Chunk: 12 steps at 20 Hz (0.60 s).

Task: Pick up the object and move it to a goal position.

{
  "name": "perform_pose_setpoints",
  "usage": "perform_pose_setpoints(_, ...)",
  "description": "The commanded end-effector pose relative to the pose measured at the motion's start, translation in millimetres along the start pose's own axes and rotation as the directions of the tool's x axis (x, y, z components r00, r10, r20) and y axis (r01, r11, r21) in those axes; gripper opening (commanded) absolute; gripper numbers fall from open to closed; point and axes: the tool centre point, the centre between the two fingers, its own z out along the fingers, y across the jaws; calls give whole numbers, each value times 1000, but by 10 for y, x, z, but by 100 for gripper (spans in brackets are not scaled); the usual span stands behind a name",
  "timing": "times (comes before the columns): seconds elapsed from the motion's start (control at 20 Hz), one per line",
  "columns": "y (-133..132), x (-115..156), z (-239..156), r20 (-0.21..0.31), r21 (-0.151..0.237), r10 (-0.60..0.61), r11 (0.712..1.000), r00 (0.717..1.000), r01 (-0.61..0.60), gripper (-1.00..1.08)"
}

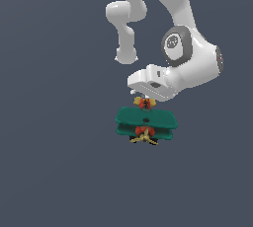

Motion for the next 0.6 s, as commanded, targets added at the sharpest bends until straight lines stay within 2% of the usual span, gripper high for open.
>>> perform_pose_setpoints(0.0, -65, 33, 2, -3, -51, 1, 999, 1000, -2, 28)
perform_pose_setpoints(0.25, -173, 86, 0, -12, -132, 5, 991, 1000, -6, 28)
perform_pose_setpoints(0.55, -256, 127, -7, -23, -194, 8, 981, 1000, -13, 28)
